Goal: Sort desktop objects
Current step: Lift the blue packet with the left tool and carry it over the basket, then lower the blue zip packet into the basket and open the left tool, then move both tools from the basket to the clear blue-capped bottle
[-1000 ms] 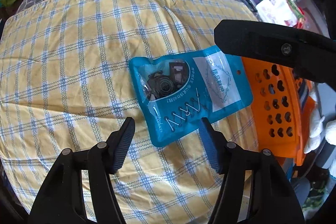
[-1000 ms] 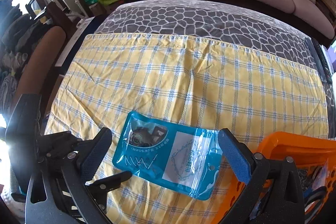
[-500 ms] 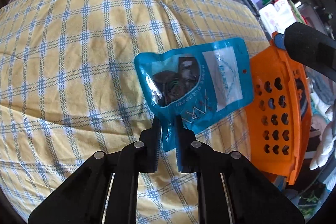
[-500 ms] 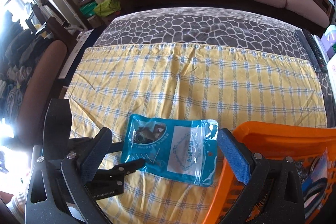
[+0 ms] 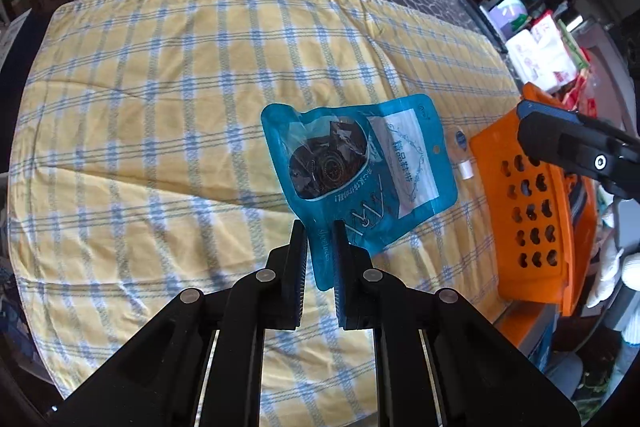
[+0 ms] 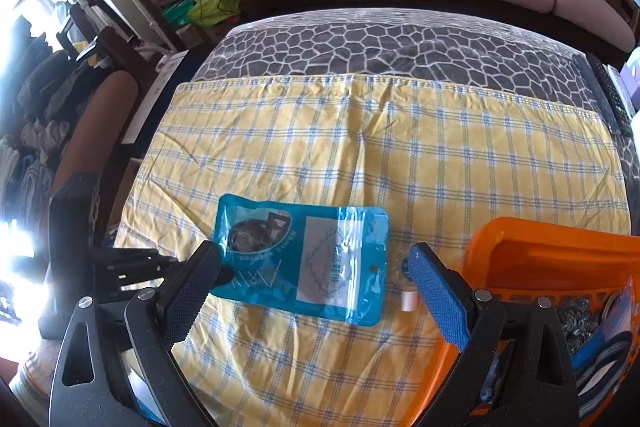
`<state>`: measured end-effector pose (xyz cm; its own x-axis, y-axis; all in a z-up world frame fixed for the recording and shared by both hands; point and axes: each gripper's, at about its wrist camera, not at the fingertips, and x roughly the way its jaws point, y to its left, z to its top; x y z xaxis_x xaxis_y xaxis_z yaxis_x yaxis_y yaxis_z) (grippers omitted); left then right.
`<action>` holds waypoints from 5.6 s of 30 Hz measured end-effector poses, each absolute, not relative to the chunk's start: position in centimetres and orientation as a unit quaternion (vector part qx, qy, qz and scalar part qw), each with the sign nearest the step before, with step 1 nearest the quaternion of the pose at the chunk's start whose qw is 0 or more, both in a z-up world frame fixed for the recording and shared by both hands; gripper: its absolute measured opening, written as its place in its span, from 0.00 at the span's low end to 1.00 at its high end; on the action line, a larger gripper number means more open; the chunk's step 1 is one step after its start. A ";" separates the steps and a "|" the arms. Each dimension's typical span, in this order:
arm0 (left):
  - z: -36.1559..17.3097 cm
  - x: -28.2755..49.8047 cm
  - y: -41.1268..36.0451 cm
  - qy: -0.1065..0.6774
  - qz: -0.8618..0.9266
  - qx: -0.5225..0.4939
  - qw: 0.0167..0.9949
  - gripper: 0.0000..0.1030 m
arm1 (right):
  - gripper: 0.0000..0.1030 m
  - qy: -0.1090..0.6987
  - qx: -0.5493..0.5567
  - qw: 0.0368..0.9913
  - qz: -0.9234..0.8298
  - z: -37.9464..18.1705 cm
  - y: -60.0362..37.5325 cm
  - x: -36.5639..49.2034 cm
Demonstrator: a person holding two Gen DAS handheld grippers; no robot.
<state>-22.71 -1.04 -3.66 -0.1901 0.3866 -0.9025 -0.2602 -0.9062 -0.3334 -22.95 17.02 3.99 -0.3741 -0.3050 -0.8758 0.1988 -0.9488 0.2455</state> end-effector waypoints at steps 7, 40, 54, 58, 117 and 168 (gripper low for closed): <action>-4.0 -21.1 -5.9 -0.049 0.768 -0.612 0.182 0.11 | 0.94 -0.011 0.562 0.171 -0.809 1.1 11.8 -22.0; 1.4 -19.2 -7.0 -0.122 0.780 -0.574 0.217 0.11 | 0.48 -0.121 0.575 0.213 -0.781 0.1 9.9 -20.6; 8.7 -17.7 5.2 -0.091 0.792 -0.540 0.271 0.11 | 0.48 -0.127 0.516 0.170 -0.830 9.6 20.3 -16.5; 9.6 -16.8 10.0 -0.073 0.787 -0.539 0.291 0.11 | 0.48 -0.133 0.508 0.146 -0.839 10.8 24.4 -14.5; 11.1 -14.6 18.8 0.018 0.818 -0.512 0.262 1.00 | 0.95 -0.176 0.462 0.033 -0.869 11.5 41.6 -6.3; -2.6 -22.4 14.6 0.134 0.751 -0.469 0.445 1.00 | 1.00 -0.056 0.512 0.165 -0.841 8.6 24.9 -21.8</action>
<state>-22.43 14.59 -2.56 -0.1638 0.5431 -0.8235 -0.7950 -0.5670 -0.2158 -21.78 24.90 8.64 -0.4206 -0.3349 -0.8432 0.2201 -0.9393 0.2633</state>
